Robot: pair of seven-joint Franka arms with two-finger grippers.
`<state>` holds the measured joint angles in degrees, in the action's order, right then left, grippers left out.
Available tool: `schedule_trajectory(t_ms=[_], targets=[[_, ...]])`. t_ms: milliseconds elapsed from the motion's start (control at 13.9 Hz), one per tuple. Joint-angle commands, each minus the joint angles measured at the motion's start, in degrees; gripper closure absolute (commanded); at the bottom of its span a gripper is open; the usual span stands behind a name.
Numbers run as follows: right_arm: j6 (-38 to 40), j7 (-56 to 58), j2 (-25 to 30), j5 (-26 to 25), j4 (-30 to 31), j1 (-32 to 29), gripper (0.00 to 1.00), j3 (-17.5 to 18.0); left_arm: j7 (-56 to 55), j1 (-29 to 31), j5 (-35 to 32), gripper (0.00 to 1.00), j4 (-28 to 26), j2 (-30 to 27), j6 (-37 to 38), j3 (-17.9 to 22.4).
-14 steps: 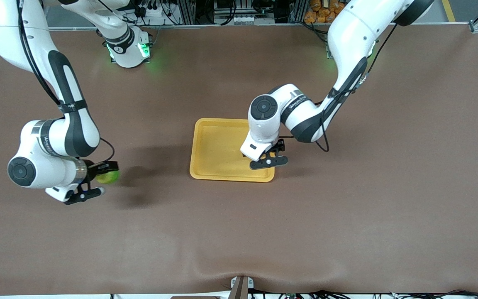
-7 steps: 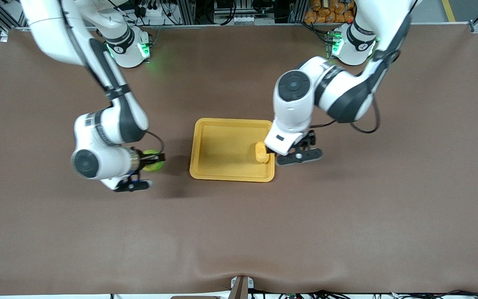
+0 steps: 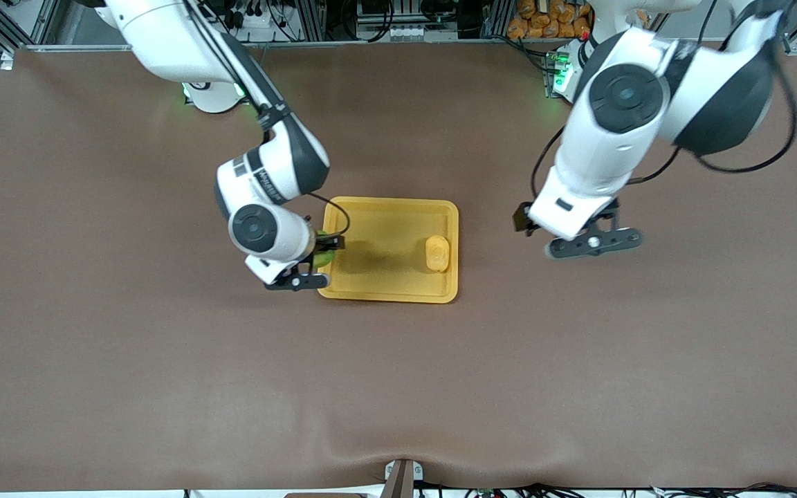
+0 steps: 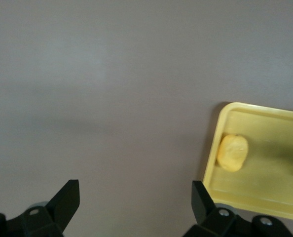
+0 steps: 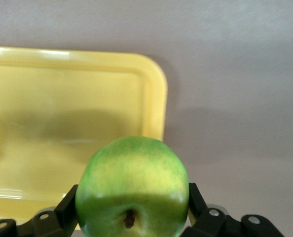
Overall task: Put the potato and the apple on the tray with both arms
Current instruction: 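Open the left gripper and withdraw while the right gripper carries the apple, then lower the green apple onto the tray and open the right gripper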
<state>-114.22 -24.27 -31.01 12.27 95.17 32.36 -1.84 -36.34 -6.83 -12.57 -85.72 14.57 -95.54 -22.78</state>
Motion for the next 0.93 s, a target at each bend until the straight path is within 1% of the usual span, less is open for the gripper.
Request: schedule_trajectory(t_ms=[0,287,431,646,789,861], targets=[[-0.9,-3.6,-1.3,0.7,-0.1,1.5,0.22,-0.8,4.6,2.5,1.3,0.0,-0.6,-4.0,3.4,0.4],[-0.8,-9.6,-3.4,0.7,0.1,4.4,0.22,-0.8,13.3,8.3,2.5,0.0,-0.7,-8.6,8.8,0.1],[-1.1,-10.4,-4.4,0.6,0.1,5.3,0.17,-0.8,13.3,10.2,3.2,0.0,-1.3,-11.1,11.0,0.4],[-1.4,-10.4,-5.3,0.5,0.1,5.3,0.17,-0.9,13.6,13.2,3.2,0.0,-1.4,-13.3,12.6,0.4],[-1.5,-10.5,-5.7,0.5,0.1,5.3,0.14,-0.9,13.2,15.4,3.2,0.0,-1.4,-14.6,12.8,0.3],[-1.5,-10.5,-5.9,0.5,0.1,5.3,0.04,-0.9,13.7,16.3,3.3,0.0,-1.5,-14.9,12.9,0.3]])
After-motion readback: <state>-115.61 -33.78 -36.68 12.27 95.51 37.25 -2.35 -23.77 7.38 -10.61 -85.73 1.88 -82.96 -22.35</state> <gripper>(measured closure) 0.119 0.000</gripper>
